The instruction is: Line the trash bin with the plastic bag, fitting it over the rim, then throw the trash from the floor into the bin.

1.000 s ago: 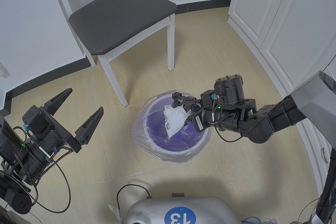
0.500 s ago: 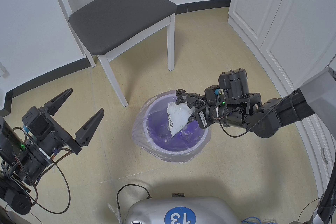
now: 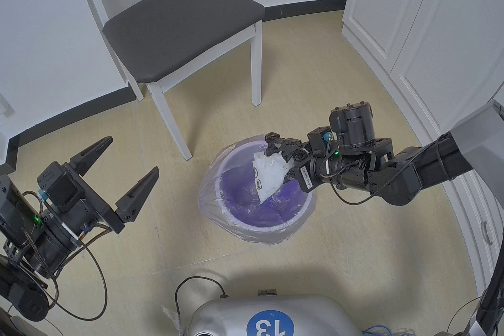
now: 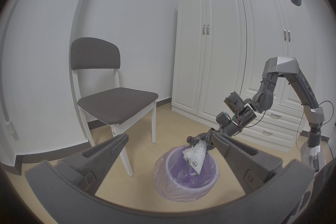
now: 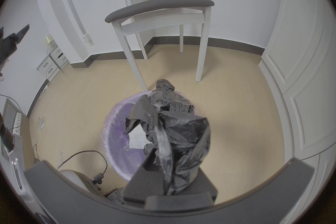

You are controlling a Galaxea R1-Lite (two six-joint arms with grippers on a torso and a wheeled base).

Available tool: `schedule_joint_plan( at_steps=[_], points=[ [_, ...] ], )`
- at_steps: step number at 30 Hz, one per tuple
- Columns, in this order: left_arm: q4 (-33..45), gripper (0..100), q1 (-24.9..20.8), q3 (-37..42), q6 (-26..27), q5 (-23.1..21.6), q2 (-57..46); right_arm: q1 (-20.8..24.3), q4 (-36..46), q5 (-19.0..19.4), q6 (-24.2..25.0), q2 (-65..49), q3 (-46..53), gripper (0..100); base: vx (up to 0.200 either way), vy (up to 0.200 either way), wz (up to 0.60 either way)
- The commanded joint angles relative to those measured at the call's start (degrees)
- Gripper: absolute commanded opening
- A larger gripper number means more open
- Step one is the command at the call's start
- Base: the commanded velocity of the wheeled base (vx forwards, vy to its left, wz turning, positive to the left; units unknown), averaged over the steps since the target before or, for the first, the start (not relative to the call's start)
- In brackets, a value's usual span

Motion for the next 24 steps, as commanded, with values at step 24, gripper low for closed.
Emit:
schedule_joint_plan(
  at_steps=[24],
  points=[
    [-1.05, 100, -0.09, 0.16, 0.10, -0.06, 1.11, 0.29, -0.34, -0.08, -2.39, -1.46, -0.07, 0, 0.000, 0.000, 0.00]
  ],
)
